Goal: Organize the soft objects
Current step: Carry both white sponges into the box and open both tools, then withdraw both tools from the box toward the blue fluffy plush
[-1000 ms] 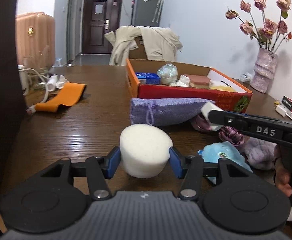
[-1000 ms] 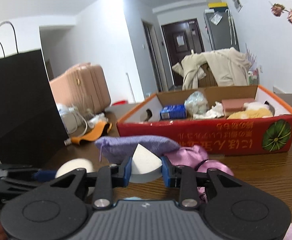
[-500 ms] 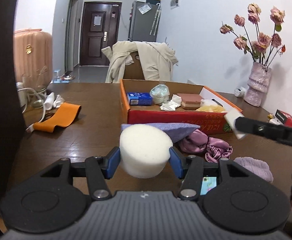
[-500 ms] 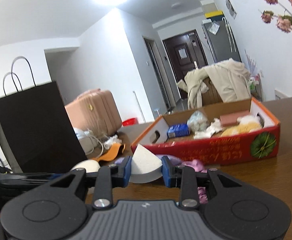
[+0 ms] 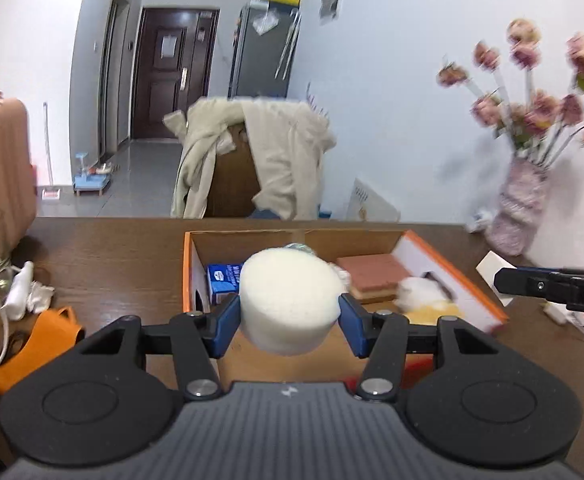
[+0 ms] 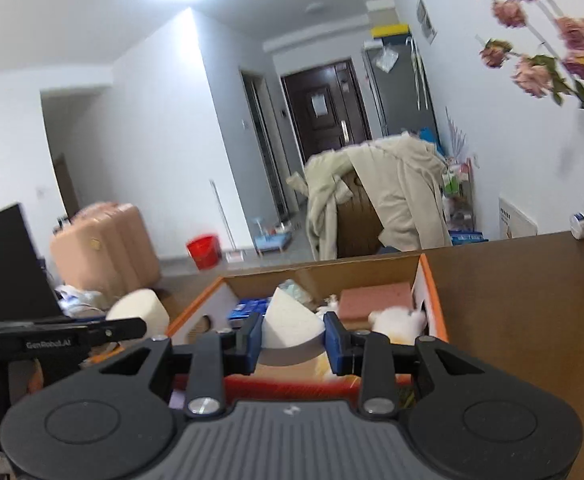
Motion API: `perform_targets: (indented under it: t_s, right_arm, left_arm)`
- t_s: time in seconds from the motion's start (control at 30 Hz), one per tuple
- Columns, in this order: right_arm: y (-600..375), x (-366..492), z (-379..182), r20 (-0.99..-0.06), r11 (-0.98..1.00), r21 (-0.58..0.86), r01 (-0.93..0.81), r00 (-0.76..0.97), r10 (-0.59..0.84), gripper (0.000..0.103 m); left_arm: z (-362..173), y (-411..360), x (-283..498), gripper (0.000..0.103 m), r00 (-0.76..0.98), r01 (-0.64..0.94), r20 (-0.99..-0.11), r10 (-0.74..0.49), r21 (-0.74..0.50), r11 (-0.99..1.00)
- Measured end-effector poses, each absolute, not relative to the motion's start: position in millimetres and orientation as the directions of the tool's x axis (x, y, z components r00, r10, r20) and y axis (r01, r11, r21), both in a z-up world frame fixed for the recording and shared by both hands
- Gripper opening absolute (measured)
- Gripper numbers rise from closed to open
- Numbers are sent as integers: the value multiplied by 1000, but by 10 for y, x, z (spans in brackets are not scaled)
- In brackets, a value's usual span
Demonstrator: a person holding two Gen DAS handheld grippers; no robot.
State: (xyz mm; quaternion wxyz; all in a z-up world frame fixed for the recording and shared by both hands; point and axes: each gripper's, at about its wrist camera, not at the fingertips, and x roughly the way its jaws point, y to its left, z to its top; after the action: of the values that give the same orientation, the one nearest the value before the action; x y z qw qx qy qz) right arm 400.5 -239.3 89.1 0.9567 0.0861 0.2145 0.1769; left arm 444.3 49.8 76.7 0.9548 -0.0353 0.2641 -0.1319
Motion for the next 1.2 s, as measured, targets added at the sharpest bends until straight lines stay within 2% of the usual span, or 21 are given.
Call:
perform_targets:
  t_s: [0.2,0.37,0.47,0.53,0.57,0.6,0.8,1.0,1.1,1.13,1.2]
  right_arm:
    - [-2144,5206,754,-577,912,151,-382,714,396,34]
    - [-1963,5880,399,-706,903,112,-415,606,366,35]
    - [-1894,6021,193,-750,913,85,-398,578,322,39]
    - [-1905,6026,91,-768,920,89,-382,562,308,45]
    - [-1917,6008,96,-762,918,94,-385,565,315,50]
    - [-1924,5990,122,-754,917,103,-386,571,325,60]
    - [-2020,5778,365,-691,922,121,-367,636,344,62]
    - [-2258,4986,844,-553,924,117,-363,749,364,75]
    - [-2370,4496,957,-497,917,143,-374,774,393,80]
    - [-2396,4336,965,-479,915,143,-377,783,397,84]
    - [-2446,4056,935,-456,916,132,-379,798,395,85]
  left_arm:
    - [519,338,5257,56,814,133,-569,-121,-21,991]
    - [283,386,5455,58,754,152,-641,-144,-43,987]
    - [260,368,5439,66,758,177,-633,-155,-29,984]
    - [272,362,5398,80,767,176,-622,-156,-29,984]
    - [273,366,5388,80,768,178,-620,-159,-31,984]
    - [278,360,5357,80,765,176,-623,-160,-38,984]
    - [552,522,5027,81,799,159,-575,-177,-81,984]
    - [922,739,4210,90,866,152,-469,-173,-84,985]
    - [924,843,3742,96,877,160,-440,-193,-113,981]
    - [902,866,3587,96,877,159,-441,-190,-106,982]
    - [861,911,3339,96,878,139,-446,-173,-107,984]
